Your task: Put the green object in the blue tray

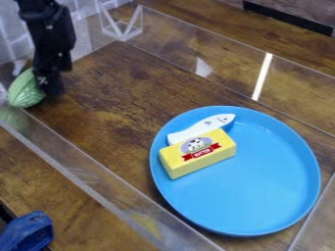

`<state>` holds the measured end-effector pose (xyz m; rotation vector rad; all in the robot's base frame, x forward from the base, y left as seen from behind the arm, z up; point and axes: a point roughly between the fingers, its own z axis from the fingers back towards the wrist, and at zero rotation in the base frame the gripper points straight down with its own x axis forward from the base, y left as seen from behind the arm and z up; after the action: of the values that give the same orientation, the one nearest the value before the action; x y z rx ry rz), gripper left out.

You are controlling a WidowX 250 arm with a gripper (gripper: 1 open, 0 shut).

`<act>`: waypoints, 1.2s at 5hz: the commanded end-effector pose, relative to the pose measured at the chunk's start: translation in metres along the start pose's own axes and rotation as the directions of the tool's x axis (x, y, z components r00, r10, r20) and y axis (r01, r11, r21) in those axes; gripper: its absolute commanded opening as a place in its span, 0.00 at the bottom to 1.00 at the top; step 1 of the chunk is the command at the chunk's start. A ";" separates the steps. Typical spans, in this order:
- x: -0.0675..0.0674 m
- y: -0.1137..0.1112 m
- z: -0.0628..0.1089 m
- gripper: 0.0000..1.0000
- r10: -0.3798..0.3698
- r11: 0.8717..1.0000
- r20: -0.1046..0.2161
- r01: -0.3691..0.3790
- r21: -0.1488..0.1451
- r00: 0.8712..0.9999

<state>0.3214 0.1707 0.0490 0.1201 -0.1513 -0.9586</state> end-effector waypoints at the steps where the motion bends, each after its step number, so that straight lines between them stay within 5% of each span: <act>1: -0.009 0.021 0.019 1.00 -0.033 0.997 0.014 0.032 0.070 0.999; 3: -0.019 0.030 0.004 1.00 -0.015 0.997 0.020 0.014 0.074 1.000; 4: -0.020 0.031 0.000 1.00 0.063 0.995 0.010 -0.063 0.082 0.998; 5: -0.015 0.027 -0.003 0.00 0.140 0.987 0.002 -0.140 0.085 0.990; 6: -0.010 0.023 -0.006 1.00 0.216 0.973 -0.004 -0.215 0.089 0.976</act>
<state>0.3321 0.1875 0.0299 0.1448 -0.1622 -0.7445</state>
